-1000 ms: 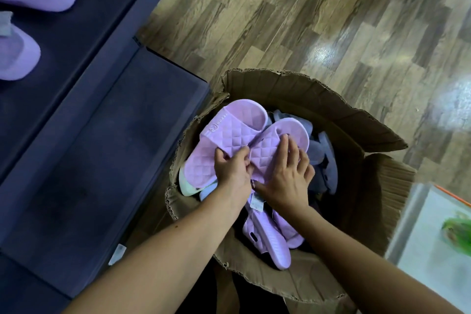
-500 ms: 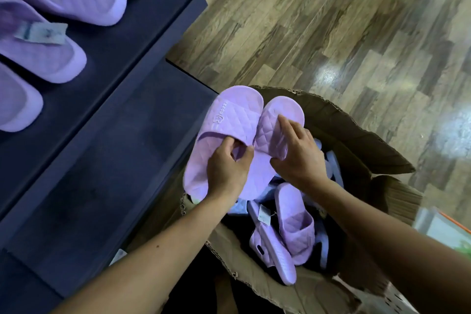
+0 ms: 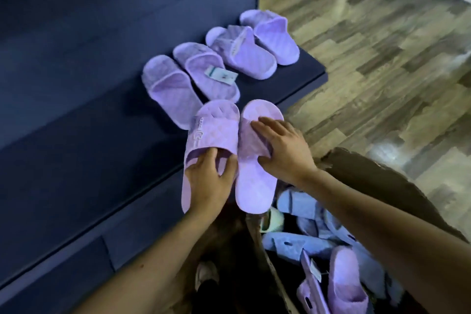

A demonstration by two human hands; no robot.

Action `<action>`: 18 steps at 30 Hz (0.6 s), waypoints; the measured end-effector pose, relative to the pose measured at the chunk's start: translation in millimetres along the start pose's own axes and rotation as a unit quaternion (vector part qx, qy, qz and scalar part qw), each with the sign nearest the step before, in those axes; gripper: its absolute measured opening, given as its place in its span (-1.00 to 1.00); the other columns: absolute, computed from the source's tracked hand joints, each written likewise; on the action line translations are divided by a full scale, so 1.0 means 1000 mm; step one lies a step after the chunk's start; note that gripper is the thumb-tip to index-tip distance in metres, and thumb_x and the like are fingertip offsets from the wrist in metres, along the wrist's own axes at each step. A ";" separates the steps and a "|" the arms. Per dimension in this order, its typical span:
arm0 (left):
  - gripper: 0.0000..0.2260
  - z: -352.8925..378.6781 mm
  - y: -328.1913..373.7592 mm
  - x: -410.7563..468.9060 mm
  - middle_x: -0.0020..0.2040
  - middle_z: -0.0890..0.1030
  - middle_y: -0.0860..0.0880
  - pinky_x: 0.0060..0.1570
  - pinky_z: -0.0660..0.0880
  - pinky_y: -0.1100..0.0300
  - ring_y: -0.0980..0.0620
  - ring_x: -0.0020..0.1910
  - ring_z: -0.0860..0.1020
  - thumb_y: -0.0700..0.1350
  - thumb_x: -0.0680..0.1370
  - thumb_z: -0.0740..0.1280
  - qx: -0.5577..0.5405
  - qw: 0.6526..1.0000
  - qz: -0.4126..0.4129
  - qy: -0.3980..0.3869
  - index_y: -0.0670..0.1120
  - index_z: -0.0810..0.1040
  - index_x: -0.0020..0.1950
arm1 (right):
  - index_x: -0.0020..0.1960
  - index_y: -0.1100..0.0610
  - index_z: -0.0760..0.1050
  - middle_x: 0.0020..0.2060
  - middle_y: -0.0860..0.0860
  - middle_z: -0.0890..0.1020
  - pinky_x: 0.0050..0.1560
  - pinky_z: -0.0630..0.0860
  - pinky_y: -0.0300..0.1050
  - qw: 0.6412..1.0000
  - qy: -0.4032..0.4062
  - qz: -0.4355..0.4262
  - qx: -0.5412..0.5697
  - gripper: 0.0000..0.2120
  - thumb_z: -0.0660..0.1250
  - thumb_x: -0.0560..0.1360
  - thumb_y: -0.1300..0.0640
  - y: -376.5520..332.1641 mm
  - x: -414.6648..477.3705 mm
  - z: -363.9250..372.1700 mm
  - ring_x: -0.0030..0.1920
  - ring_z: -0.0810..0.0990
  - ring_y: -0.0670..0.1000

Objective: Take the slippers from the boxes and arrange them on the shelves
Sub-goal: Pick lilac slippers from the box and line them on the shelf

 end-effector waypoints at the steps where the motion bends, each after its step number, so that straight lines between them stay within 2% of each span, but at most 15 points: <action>1: -0.69 -0.020 -0.007 0.003 0.13 0.60 -0.16 0.11 0.42 0.16 -0.16 0.09 0.54 -0.01 0.51 0.27 -0.002 1.000 -0.008 0.020 -0.19 0.56 0.13 | 0.24 0.11 0.52 0.22 0.13 0.56 0.05 0.54 0.12 1.000 -0.001 -0.023 -0.006 -0.37 0.33 0.15 0.11 -0.017 0.011 0.004 0.14 0.57 0.24; 3: -0.76 -0.058 -0.023 0.006 0.18 0.56 -0.17 0.04 0.35 0.27 -0.15 0.11 0.53 -0.12 0.55 0.28 0.006 0.998 -0.024 0.061 -0.17 0.58 0.16 | 0.14 0.09 0.58 0.15 0.10 0.62 -0.04 0.56 0.07 0.998 -0.004 -0.070 -0.006 -0.42 0.32 0.11 0.10 -0.052 0.028 0.011 0.06 0.62 0.20; 6: -0.79 -0.107 -0.051 0.007 0.22 0.53 -0.15 -0.06 0.29 0.34 -0.15 0.08 0.54 -0.18 0.56 0.26 0.012 0.992 -0.064 0.105 -0.17 0.58 0.15 | 0.13 0.05 0.59 0.11 0.05 0.64 -0.02 0.55 0.05 0.991 -0.017 -0.131 0.019 -0.45 0.32 0.13 0.11 -0.106 0.048 0.023 0.07 0.61 0.20; 8: -0.83 -0.136 -0.070 0.007 0.16 0.54 -0.17 -0.14 0.25 0.33 -0.16 0.01 0.54 -0.20 0.56 0.25 0.017 0.988 -0.090 0.126 -0.21 0.58 0.07 | 0.15 0.05 0.58 0.11 0.04 0.64 0.02 0.52 0.07 0.986 -0.032 -0.160 0.030 -0.46 0.34 0.16 0.13 -0.138 0.058 0.035 0.10 0.59 0.21; 10: -0.88 -0.159 -0.090 0.008 0.00 0.54 -0.16 -0.15 0.26 0.27 -0.16 -0.05 0.51 -0.20 0.57 0.24 0.007 0.984 -0.114 0.138 -0.20 0.55 -0.07 | 0.16 0.07 0.57 0.12 0.05 0.63 0.05 0.50 0.13 0.982 -0.052 -0.180 0.038 -0.47 0.33 0.17 0.16 -0.167 0.067 0.047 0.12 0.57 0.23; 12: -0.86 -0.174 -0.113 0.011 -0.13 0.51 -0.08 -0.20 0.24 0.25 -0.12 -0.11 0.48 -0.18 0.58 0.22 0.010 0.980 -0.149 0.131 -0.13 0.47 -0.18 | 0.21 0.05 0.54 0.22 0.02 0.56 0.14 0.47 0.15 0.978 -0.081 -0.192 0.023 -0.50 0.31 0.26 0.16 -0.191 0.077 0.061 0.22 0.49 0.21; 14: -0.83 -0.180 -0.134 0.019 -0.18 0.52 -0.06 -0.28 0.23 0.24 -0.08 -0.15 0.48 -0.17 0.58 0.20 0.028 0.980 -0.163 0.109 -0.14 0.46 -0.20 | 0.33 -0.02 0.42 0.36 -0.06 0.39 0.27 0.34 0.10 0.971 -0.130 -0.202 -0.021 -0.49 0.31 0.38 0.17 -0.208 0.090 0.078 0.36 0.32 0.15; 16: -0.81 -0.181 -0.147 0.030 -0.19 0.56 -0.05 -0.33 0.28 0.31 -0.01 -0.18 0.49 -0.15 0.58 0.19 0.013 0.982 -0.167 0.085 -0.15 0.52 -0.17 | 0.34 -0.03 0.40 0.37 -0.05 0.36 0.23 0.34 0.08 0.961 -0.131 -0.239 -0.051 -0.47 0.31 0.39 0.20 -0.220 0.102 0.091 0.34 0.31 0.18; 18: -0.76 -0.176 -0.152 0.043 -0.20 0.57 -0.05 -0.22 0.35 0.27 -0.01 -0.15 0.49 -0.10 0.57 0.16 0.006 0.986 -0.162 0.045 -0.12 0.54 -0.21 | 0.33 0.03 0.42 0.33 0.02 0.41 0.14 0.38 0.08 0.954 -0.116 -0.269 -0.066 -0.47 0.31 0.37 0.26 -0.230 0.117 0.100 0.26 0.37 0.25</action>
Point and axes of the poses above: each hand's wrist, its own x-axis towards the middle knuckle, its own z-axis out of the palm, y = z × x, the point moved 5 cm from there along x, towards the middle knuckle
